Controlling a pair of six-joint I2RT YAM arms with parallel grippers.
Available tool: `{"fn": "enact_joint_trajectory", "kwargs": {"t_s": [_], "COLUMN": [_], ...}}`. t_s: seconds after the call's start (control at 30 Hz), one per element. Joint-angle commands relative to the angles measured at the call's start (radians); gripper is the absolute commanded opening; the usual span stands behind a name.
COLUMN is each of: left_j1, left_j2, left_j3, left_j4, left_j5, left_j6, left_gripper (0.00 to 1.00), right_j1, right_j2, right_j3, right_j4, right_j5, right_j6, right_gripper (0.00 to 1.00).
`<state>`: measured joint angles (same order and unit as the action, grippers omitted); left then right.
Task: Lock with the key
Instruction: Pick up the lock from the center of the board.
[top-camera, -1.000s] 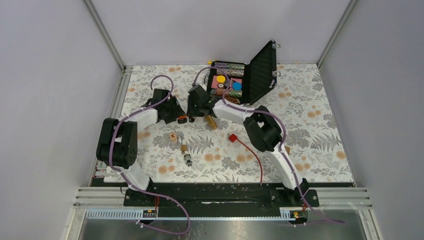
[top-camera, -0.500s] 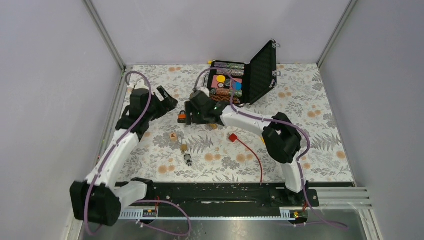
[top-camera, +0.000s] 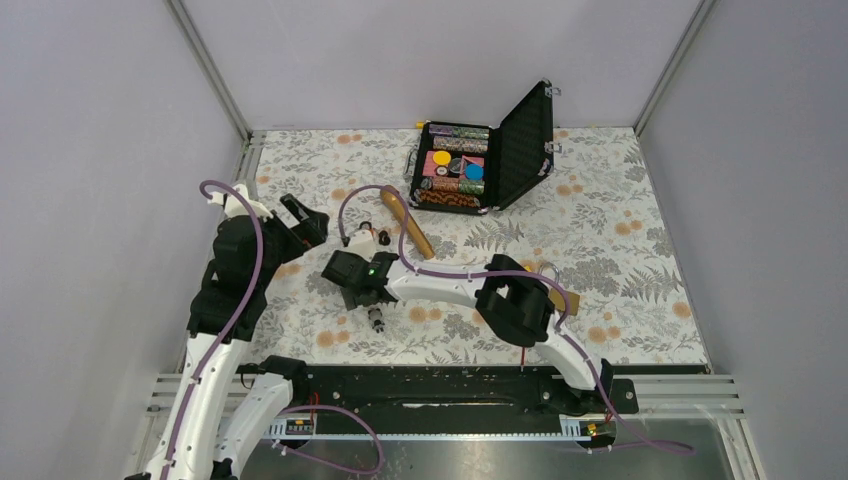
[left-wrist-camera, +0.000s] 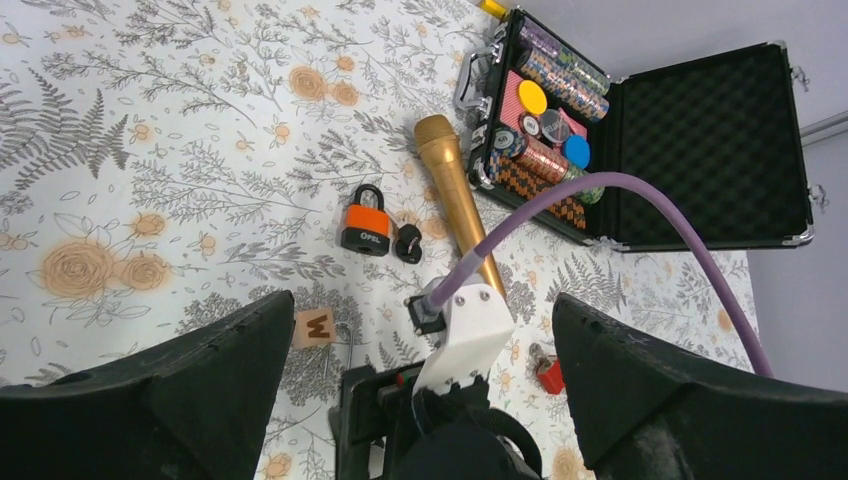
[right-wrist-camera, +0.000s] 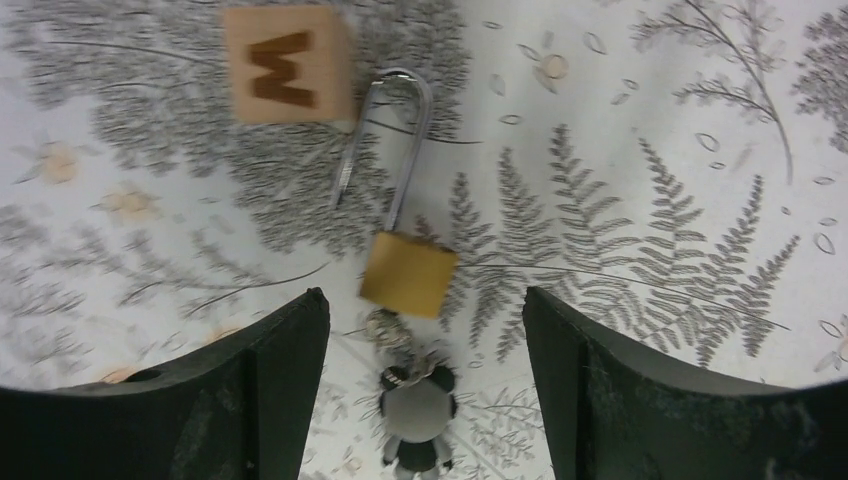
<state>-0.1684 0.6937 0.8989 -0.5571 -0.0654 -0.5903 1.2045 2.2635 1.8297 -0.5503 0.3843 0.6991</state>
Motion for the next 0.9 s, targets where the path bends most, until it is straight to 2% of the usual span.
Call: {"fn": "enact_joint_trajectory", "kwargs": {"t_s": [0.0, 0.17, 0.37, 0.47, 0.53, 0.63, 0.67, 0.73, 0.87], "left_j1": [0.001, 0.001, 0.002, 0.003, 0.001, 0.002, 0.002, 0.003, 0.002], "left_j2": [-0.026, -0.031, -0.023, -0.026, -0.029, -0.031, -0.032, -0.033, -0.04], "left_j3": [0.031, 0.012, -0.007, -0.009, -0.011, -0.011, -0.01, -0.005, 0.003], "left_j4": [-0.028, -0.028, -0.025, -0.025, -0.026, -0.025, -0.025, -0.03, -0.04], "left_j5": [-0.01, -0.001, -0.002, -0.005, -0.001, 0.008, 0.01, 0.015, 0.021], "left_j6": [0.031, 0.047, 0.062, 0.065, 0.064, 0.063, 0.064, 0.065, 0.068], "left_gripper": [0.99, 0.99, 0.99, 0.99, 0.99, 0.99, 0.99, 0.99, 0.99], "right_j1": [-0.002, -0.006, -0.006, -0.006, -0.006, -0.01, -0.016, -0.037, -0.065], "right_j2": [0.038, 0.087, 0.118, 0.134, 0.132, 0.135, 0.137, 0.127, 0.096], "right_j3": [0.059, 0.121, 0.172, 0.188, 0.182, 0.192, 0.198, 0.196, 0.161], "right_j4": [-0.104, -0.114, -0.15, -0.185, -0.187, -0.183, -0.183, -0.181, -0.156], "right_j5": [0.162, 0.164, 0.143, 0.144, 0.144, 0.132, 0.123, 0.099, 0.069], "right_j6": [0.077, 0.031, 0.05, 0.069, 0.077, 0.069, 0.062, 0.059, 0.028], "right_gripper": [0.75, 0.68, 0.64, 0.57, 0.49, 0.32, 0.3, 0.32, 0.54]}}
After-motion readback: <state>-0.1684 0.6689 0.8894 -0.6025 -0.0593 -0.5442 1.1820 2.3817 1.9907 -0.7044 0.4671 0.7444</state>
